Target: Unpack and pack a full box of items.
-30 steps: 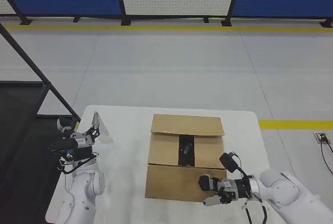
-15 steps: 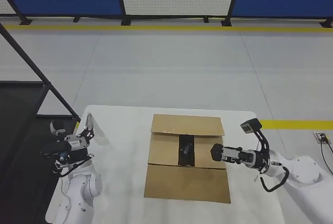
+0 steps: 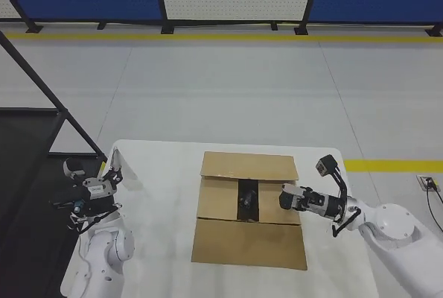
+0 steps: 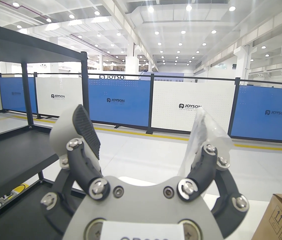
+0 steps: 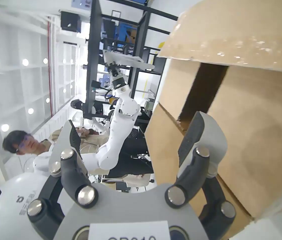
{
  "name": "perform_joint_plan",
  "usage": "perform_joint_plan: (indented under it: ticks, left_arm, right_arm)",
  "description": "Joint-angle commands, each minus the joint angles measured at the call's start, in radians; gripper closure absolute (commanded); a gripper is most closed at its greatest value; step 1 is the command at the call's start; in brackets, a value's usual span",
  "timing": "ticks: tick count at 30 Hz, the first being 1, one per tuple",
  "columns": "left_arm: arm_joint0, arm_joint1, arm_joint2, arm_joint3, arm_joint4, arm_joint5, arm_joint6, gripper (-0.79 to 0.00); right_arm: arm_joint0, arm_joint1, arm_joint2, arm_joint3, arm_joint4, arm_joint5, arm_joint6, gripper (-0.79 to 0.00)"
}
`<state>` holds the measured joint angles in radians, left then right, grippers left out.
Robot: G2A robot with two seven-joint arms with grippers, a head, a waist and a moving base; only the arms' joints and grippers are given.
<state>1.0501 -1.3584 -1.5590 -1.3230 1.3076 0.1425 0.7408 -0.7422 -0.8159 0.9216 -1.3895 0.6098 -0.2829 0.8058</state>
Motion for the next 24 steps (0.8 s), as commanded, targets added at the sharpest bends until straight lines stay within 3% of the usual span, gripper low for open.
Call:
perform_joint_plan:
  ticks: [1,10,17,24]
  left_arm:
    - [0.0,0.0,-0.002,0.001,0.0,-0.002,0.001,-0.785]
    - [0.011,0.001,-0.015,0.006,-0.004,-0.004,0.007,-0.785]
    - [0.03,0.002,-0.036,-0.005,-0.011,0.001,0.012,-0.785]
    - [0.048,0.003,-0.054,-0.021,-0.021,0.002,0.017,-0.785]
  right_arm:
    - [0.018,-0.012,-0.016,0.033,-0.009,0.029,-0.029,-0.785]
    - [0.115,-0.087,-0.093,0.153,-0.02,0.07,-0.191,-0.785]
    - [0.178,-0.141,-0.106,0.197,0.004,-0.024,-0.306,-0.785]
    - [0.295,-0.2,-0.147,0.266,-0.064,0.063,-0.448,-0.785]
